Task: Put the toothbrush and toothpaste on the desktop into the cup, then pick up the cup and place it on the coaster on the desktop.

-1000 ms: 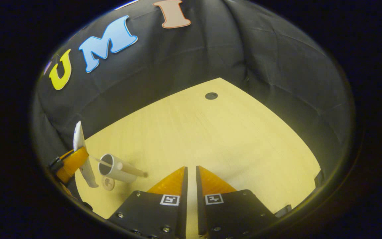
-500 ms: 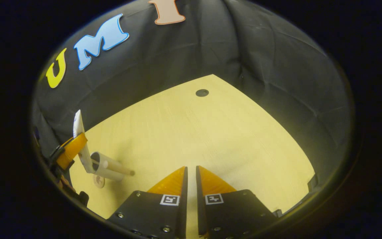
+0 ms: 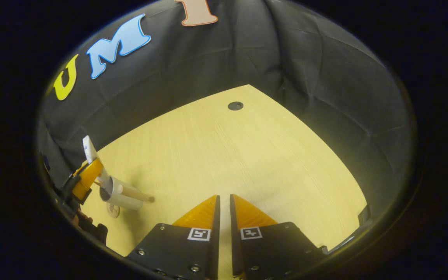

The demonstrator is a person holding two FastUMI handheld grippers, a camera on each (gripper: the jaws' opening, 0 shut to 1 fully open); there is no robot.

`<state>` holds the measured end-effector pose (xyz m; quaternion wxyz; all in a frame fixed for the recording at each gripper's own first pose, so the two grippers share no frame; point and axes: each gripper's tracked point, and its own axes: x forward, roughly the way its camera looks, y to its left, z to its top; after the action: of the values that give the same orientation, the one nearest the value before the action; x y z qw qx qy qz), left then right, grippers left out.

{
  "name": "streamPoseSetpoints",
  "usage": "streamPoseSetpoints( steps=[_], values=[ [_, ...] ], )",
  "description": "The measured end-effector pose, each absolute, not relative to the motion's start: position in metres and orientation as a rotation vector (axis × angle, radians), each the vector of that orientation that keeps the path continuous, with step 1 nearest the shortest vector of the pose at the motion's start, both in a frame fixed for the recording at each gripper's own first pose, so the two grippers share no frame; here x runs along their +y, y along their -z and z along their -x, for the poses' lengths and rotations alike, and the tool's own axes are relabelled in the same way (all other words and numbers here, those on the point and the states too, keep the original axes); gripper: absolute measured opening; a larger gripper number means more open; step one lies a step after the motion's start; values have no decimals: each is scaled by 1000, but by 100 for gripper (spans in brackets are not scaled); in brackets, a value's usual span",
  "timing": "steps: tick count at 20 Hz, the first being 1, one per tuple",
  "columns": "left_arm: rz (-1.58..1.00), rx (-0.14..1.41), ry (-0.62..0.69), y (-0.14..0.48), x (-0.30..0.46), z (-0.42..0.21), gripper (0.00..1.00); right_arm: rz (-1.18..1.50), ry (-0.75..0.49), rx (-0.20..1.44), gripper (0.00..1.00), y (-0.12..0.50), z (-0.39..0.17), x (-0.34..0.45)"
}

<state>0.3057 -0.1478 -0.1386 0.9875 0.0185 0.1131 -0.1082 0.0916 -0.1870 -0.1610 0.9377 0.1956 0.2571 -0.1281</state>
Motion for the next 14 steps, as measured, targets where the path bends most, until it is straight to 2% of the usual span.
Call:
streamPoseSetpoints(
  steps=[2,3,8,14],
  values=[
    [-36,219,201,138,-148,-297,49,-401,247,522,13,162,-93,-186],
    [-41,213,199,136,-147,-293,51,-398,239,519,13,162,-93,-186],
    [-34,176,200,117,-148,-273,51,-365,166,511,13,159,-94,-182],
    [-23,212,166,127,-123,-248,50,-297,69,516,13,156,-96,-178]
  ],
)
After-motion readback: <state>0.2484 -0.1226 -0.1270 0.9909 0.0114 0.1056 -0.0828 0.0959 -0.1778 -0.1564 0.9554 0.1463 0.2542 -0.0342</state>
